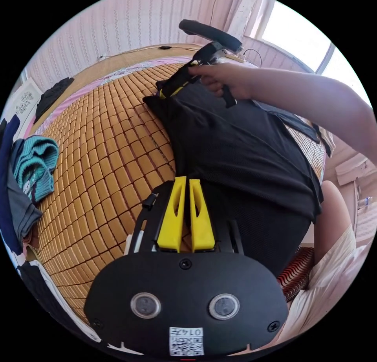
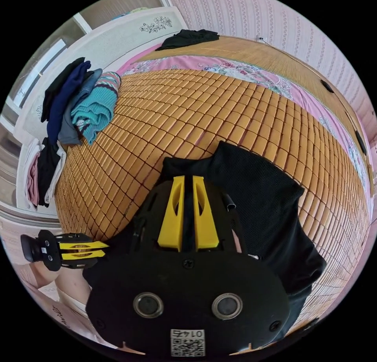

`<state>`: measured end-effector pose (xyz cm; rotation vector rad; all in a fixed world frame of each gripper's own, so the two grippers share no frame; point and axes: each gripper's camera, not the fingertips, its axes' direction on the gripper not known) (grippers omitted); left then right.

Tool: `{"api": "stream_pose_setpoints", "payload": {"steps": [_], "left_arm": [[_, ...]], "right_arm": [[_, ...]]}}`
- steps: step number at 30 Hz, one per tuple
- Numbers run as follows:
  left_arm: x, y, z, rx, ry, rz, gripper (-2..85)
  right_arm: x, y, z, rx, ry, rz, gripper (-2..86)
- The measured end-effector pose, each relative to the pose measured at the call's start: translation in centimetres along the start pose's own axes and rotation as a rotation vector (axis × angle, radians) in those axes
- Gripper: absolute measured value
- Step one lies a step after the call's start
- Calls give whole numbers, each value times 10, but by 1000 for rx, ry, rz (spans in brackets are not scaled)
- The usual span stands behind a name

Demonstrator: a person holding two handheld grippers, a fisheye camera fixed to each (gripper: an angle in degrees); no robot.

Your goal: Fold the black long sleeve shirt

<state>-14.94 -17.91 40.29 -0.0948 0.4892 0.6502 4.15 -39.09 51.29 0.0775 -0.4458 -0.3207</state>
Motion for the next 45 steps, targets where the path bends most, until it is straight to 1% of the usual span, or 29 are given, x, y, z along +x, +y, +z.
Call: {"api": "stream_pose_setpoints", "payload": {"steps": [1,3,4,5,6,7,9,10,11,12,13,15,17,19,21,22,23,25,27,30,34,36,38,40,42,45], "left_arm": [[-1,0,-2,1,-7,-3,22],[-2,3,-10,17,-36,-13,48],[-1,6,-20,31,-52,-16,60],[4,12,-33,60,-70,-11,65],[8,16,-39,77,-73,-3,64],[19,24,-50,105,-56,24,62],[42,36,-59,118,20,71,50],[62,42,-58,105,99,96,49],[85,47,-54,89,180,123,48],[97,49,-50,81,218,136,48],[122,52,-41,64,274,164,48],[156,54,-24,22,296,205,49],[184,52,-4,-36,294,235,53],[194,51,4,-58,281,235,53],[200,51,9,-90,239,247,52],[202,51,12,-111,205,255,50],[203,52,10,-103,197,262,48],[205,51,5,-111,182,264,47],[204,49,-3,-76,171,259,48],[195,38,-10,-41,110,226,49],[159,21,-17,8,45,130,50],[144,16,-13,-7,14,103,49],[128,13,1,-71,-2,79,48],[121,14,15,-140,-13,64,47],[117,17,15,-116,10,60,42],[114,18,7,-102,3,57,34]], "right_arm": [[5,3,-10,29,-13,14,60],[20,28,-63,145,-35,57,68],[21,38,-78,172,-32,52,68],[16,64,-104,200,-16,16,67],[4,95,-125,188,18,-37,63],[-4,112,-132,165,40,-62,61],[-33,190,-147,55,85,-99,42],[-41,211,-148,26,76,-100,33],[-55,251,-145,-23,51,-95,16],[-68,287,-136,-76,17,-89,2],[-74,303,-130,-109,2,-82,0],[-94,346,-106,-227,-10,-59,-4],[-99,361,-99,-264,54,-24,-5],[-94,371,-103,-274,137,23,-6],[-83,382,-113,-271,234,83,-7],[-80,383,-114,-276,249,92,-6],[-76,385,-120,-254,249,113,-5],[-74,385,-131,-187,180,129,0],[-75,381,-137,-134,134,134,33],[-71,374,-127,-125,96,155,77],[-65,367,-113,-134,72,176,60],[-61,366,-117,-139,53,184,13],[-58,369,-127,-115,47,203,2],[-53,373,-128,-117,39,219,-1],[-51,372,-120,-174,19,212,1],[-53,358,-136,-175,57,196,8]]}}
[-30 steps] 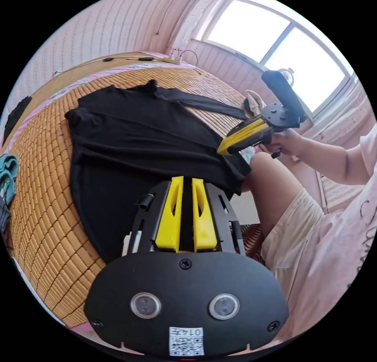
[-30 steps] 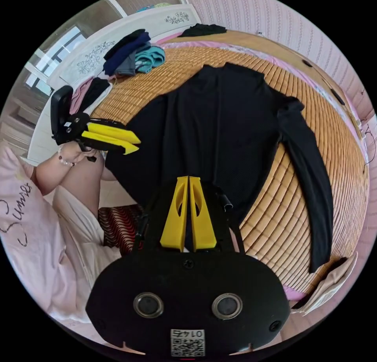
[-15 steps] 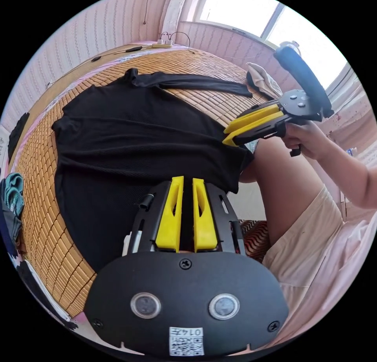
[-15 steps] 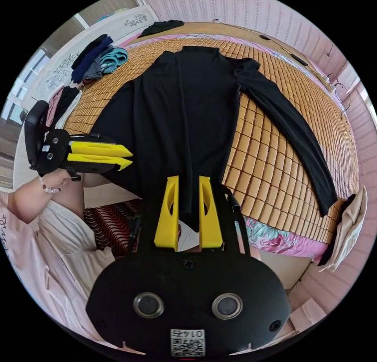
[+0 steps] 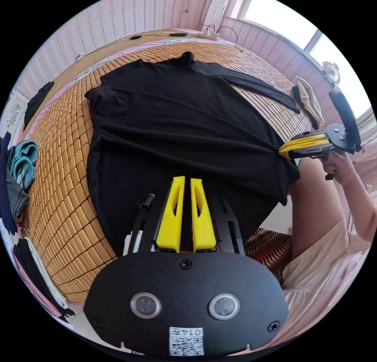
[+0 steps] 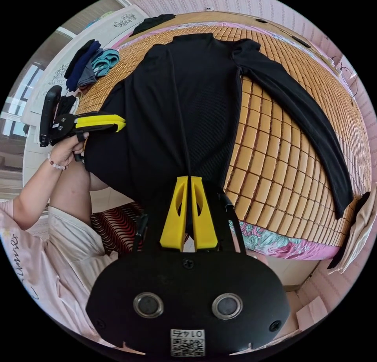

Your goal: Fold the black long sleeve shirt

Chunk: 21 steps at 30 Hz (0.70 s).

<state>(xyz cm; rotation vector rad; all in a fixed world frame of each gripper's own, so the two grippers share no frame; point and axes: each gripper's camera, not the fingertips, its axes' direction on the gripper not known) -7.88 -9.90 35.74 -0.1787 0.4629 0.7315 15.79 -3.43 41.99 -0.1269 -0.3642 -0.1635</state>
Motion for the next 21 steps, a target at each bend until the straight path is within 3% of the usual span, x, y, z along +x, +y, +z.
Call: {"api": "stream_pose_setpoints", "payload": {"steps": [4,9,14,21], "left_arm": [[-10,-8,-13,96,15,-21,35],[-21,-21,8,23,23,-21,44],[-28,-15,6,19,32,-3,32],[-37,-12,7,43,84,-33,16]], "right_arm": [[-7,-35,-21,112,-14,-30,24],[-22,-109,12,135,-49,-55,62],[-24,-122,18,92,-19,-74,6],[-8,-125,14,72,-57,-21,-5]]}}
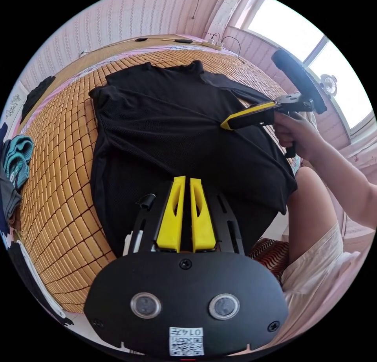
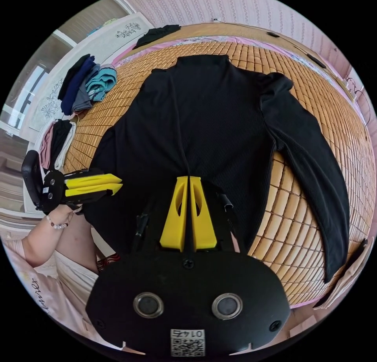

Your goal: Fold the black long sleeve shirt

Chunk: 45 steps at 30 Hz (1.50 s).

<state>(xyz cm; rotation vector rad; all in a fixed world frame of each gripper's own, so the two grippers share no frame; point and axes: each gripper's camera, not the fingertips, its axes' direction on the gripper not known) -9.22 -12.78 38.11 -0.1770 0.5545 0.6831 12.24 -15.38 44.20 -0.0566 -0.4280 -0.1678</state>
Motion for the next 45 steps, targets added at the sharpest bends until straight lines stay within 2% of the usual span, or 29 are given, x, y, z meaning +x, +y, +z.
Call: {"api": "stream_pose_setpoints", "payload": {"steps": [6,10,14,19,24,28,32,34,36,40,43,45], "left_arm": [[-19,-10,-11,56,-35,-70,30],[-42,-22,-4,67,-60,-152,25],[-47,-24,3,35,-41,-156,-2],[-44,-27,3,32,-29,-154,-9],[-50,-39,-3,108,-68,-190,-10],[-61,-48,16,67,-82,-228,-10],[-58,-48,22,67,-64,-238,-10],[-57,-50,23,72,-45,-259,-10],[-53,-51,19,88,-39,-270,-9],[-17,-60,-10,185,-55,-166,-7],[26,-87,-17,196,-49,-13,2],[54,-108,-14,195,-49,69,17]], "right_arm": [[-13,-30,-8,78,6,-34,0],[-21,-51,10,23,3,-53,4],[-18,-54,5,22,53,-66,-5],[-5,-52,-3,4,-17,-12,-6],[-13,-59,-20,93,-13,-27,-5],[-15,-72,1,14,58,-50,-7],[1,-65,-8,39,34,-34,-9],[8,-54,-18,68,20,-13,-8],[17,-19,-51,186,16,12,-7],[47,76,-111,365,38,62,7],[102,173,-148,482,191,259,36],[153,241,-169,561,322,469,57]]}}
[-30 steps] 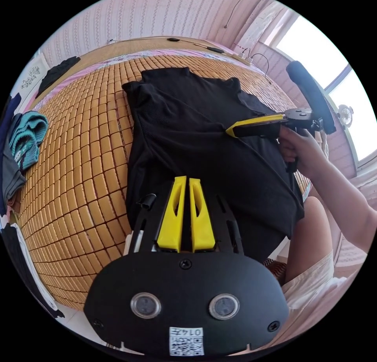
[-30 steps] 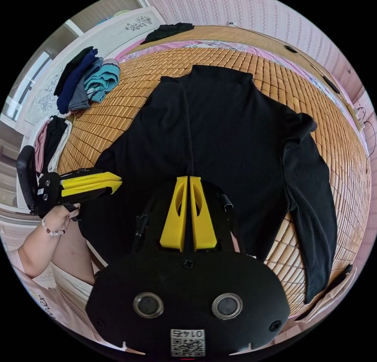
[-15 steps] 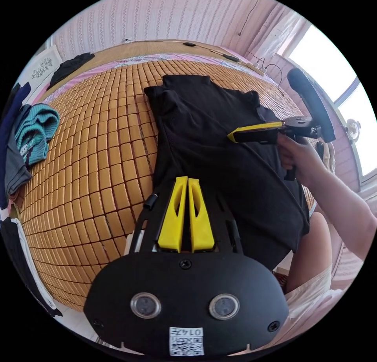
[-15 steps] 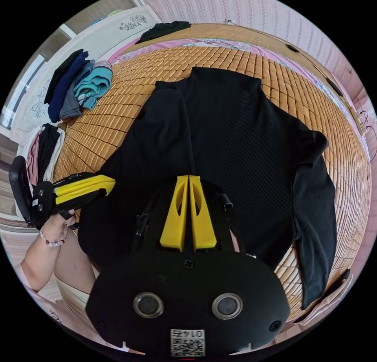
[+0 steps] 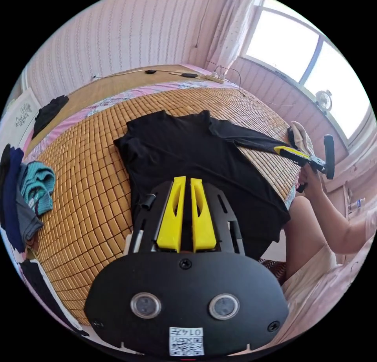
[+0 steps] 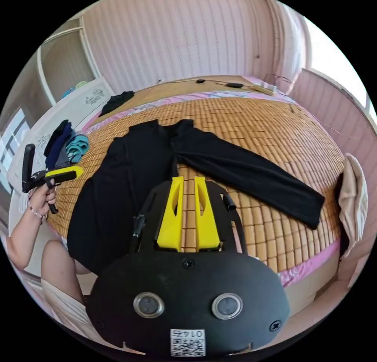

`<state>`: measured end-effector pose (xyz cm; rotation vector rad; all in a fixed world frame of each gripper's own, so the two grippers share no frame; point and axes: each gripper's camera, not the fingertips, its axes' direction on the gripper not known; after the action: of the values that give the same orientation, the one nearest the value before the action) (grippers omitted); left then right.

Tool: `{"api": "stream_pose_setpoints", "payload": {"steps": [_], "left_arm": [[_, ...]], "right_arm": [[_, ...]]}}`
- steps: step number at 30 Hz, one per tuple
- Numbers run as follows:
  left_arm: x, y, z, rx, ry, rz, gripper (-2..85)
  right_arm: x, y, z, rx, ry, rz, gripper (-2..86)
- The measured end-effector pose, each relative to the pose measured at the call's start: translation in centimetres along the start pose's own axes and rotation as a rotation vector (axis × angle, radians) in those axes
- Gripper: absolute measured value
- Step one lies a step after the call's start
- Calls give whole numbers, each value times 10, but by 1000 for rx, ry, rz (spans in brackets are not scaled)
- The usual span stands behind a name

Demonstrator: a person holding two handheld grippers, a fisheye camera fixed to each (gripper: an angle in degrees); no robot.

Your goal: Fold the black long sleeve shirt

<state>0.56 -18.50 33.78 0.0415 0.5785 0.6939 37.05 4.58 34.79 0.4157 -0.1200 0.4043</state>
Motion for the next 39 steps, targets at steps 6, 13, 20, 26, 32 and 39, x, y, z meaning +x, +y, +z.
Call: {"api": "stream_pose_setpoints", "payload": {"steps": [6,13,20,26,32,39], "left_arm": [[94,-82,45,-19,100,227,47],[190,-165,129,-142,206,349,49],[274,-224,201,-219,181,491,49],[312,-267,257,-278,206,462,49],[334,-297,292,-296,178,458,55],[350,-310,318,-314,149,458,78]], "right_arm": [[148,30,-19,15,196,427,76],[195,44,-14,-54,255,489,9],[234,62,-51,118,110,514,1],[238,51,-42,10,219,451,-3],[276,71,-69,100,116,551,5],[276,61,-56,31,185,482,52]]}}
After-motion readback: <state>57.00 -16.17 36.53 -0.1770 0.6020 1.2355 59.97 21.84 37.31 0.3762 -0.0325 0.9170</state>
